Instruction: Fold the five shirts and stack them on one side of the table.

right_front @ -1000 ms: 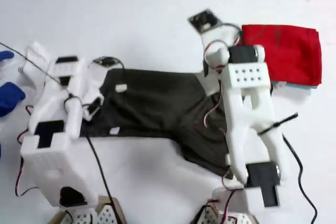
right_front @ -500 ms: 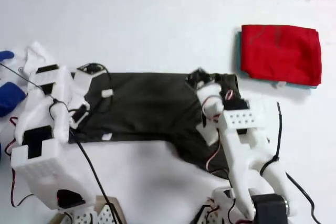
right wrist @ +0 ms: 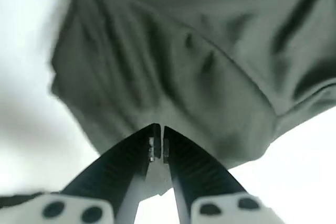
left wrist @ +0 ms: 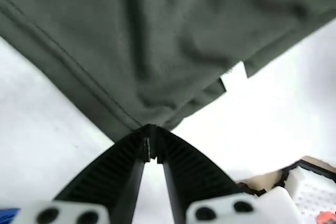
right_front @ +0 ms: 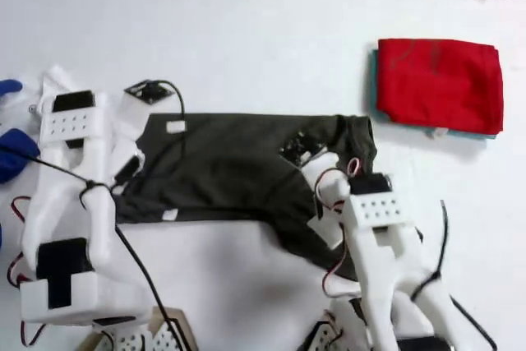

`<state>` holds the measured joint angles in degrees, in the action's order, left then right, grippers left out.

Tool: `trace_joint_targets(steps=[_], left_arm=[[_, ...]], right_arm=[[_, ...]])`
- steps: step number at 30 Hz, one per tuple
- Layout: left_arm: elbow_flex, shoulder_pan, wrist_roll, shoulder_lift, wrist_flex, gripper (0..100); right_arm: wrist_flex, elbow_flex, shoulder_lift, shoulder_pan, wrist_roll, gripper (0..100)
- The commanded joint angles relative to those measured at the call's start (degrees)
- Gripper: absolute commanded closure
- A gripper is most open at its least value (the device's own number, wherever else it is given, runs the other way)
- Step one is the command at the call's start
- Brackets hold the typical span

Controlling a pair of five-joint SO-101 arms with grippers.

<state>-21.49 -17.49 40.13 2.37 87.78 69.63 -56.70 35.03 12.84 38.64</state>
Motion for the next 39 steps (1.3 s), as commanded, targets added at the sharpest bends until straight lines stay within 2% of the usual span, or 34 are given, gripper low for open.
trace_joint_targets(steps=[1,4,6,10,15,20,26,32,37,39], left_arm=[[-5.2,0.7,-0.7,2.6,-5.4,98],[-12.4,0.7,-1.1,2.6,-13.5,98],[-15.6,0.4,-4.2,2.6,-18.5,98],[-20.5,0.6,-11.8,2.7,-26.0,98],[-25.5,0.7,-15.8,2.9,-34.8,98],[-25.9,0.7,-16.4,3.1,-35.3,98],[-26.0,0.7,-16.5,3.0,-35.4,98],[-26.0,0.7,-16.5,2.9,-35.4,98],[-26.0,0.7,-16.5,2.9,-35.4,98],[-26.0,0.7,-16.5,2.9,-35.4,98]], right_arm=[[4.5,1.1,7.3,4.4,0.7,94.5],[5.4,-0.4,8.4,9.9,0.7,85.1],[5.4,-1.4,8.4,13.7,0.5,82.1],[4.2,-4.5,8.4,19.2,0.2,84.7],[-2.1,-8.8,8.0,19.6,0.2,85.0],[-4.2,-9.8,1.7,19.8,0.5,85.0],[-11.4,-9.7,-10.8,19.9,0.3,85.0],[-10.8,-0.4,-16.7,16.7,0.2,85.5],[-10.5,6.2,-16.7,11.3,0.2,98.8],[-8.8,8.4,-16.7,9.5,0.2,96.3]])
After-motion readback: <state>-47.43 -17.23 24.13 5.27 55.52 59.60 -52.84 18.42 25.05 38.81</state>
